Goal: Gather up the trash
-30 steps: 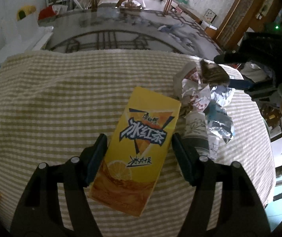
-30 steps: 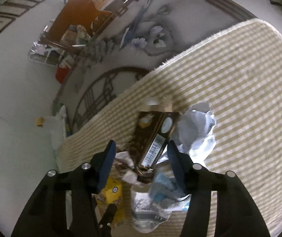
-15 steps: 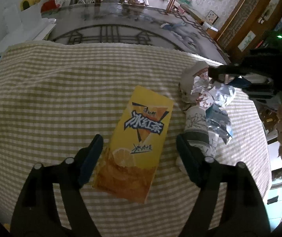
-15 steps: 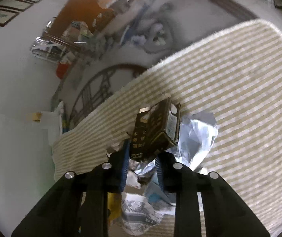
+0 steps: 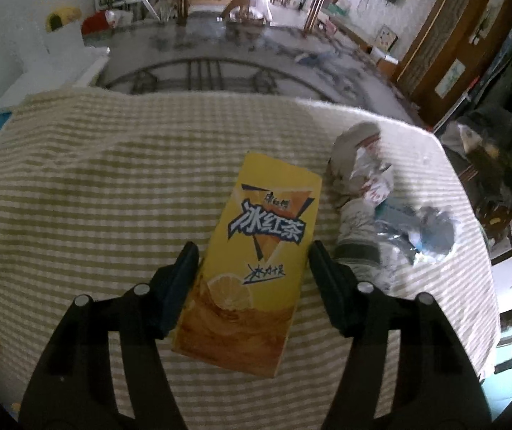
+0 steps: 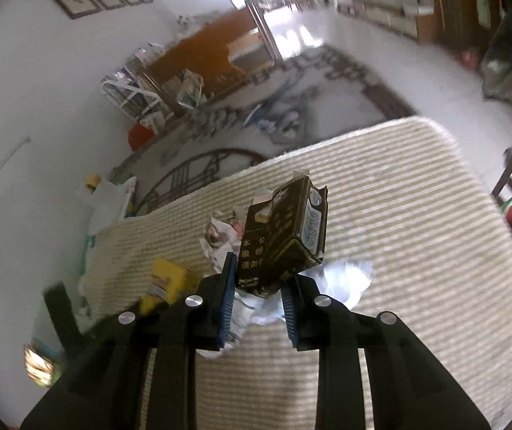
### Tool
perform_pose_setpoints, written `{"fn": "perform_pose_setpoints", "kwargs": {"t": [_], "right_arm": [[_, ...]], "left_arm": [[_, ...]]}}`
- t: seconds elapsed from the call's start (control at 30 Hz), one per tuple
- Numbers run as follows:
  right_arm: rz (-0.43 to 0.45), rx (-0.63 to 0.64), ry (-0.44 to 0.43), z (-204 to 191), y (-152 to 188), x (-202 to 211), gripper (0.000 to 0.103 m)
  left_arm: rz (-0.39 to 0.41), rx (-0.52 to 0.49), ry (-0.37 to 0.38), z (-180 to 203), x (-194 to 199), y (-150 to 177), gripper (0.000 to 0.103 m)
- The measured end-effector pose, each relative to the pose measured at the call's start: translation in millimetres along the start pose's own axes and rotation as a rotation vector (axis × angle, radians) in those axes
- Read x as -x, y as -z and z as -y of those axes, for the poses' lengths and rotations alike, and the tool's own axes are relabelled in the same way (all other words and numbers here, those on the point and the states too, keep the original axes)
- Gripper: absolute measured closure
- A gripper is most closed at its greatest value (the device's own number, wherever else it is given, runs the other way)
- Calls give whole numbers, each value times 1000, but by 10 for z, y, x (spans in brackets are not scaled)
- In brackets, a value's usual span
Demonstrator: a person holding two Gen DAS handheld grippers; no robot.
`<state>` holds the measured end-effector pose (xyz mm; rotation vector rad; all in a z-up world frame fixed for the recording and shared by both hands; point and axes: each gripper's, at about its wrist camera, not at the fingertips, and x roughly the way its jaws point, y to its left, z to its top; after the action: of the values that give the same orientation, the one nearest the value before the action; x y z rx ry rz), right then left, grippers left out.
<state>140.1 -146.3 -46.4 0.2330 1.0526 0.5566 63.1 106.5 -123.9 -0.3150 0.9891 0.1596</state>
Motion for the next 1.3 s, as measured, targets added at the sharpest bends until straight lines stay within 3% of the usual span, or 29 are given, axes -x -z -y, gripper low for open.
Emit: {"fn": "perform_pose_setpoints", "kwargs": {"t": [0.23, 0.53, 1.3], "right_arm": [[-23, -13, 69, 161, 406, 71, 79], [102, 34, 166, 210, 426, 456, 79], [148, 74, 178, 663, 476, 788, 79]], "left_arm": [[68, -12, 40, 219, 302, -37, 41], [134, -56, 113, 614, 622, -86, 42], [162, -114, 131, 1319, 747, -44, 42]]}}
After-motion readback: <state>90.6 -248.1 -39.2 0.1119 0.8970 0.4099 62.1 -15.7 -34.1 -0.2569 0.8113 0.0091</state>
